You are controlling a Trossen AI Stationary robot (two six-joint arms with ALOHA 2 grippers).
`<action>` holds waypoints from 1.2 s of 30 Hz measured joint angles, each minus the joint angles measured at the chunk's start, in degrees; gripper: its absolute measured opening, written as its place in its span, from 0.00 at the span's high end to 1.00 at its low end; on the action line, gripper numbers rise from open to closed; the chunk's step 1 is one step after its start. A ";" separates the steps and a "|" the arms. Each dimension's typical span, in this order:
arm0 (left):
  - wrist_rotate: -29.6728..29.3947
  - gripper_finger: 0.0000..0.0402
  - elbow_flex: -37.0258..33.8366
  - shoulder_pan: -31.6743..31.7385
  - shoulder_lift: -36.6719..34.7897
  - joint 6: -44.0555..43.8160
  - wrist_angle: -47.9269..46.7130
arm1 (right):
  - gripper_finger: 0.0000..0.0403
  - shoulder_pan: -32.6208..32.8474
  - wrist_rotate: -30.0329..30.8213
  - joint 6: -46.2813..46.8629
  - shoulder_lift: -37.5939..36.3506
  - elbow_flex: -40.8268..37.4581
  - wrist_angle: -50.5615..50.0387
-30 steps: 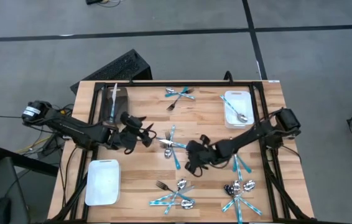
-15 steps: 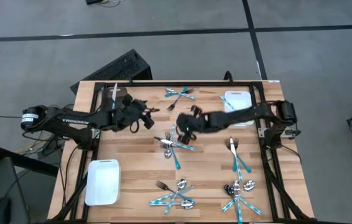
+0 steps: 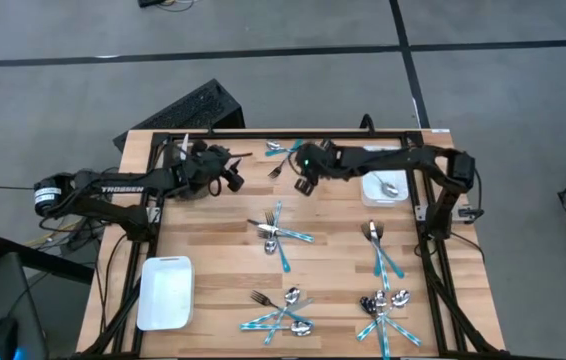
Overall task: Sort silverware by color (type)
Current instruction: Put the blue fork into the left white bin
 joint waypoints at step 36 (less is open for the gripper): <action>0.94 0.48 -0.07 -29.41 6.91 -11.89 2.44 | 0.71 29.73 -19.04 -0.67 -0.97 -4.94 1.83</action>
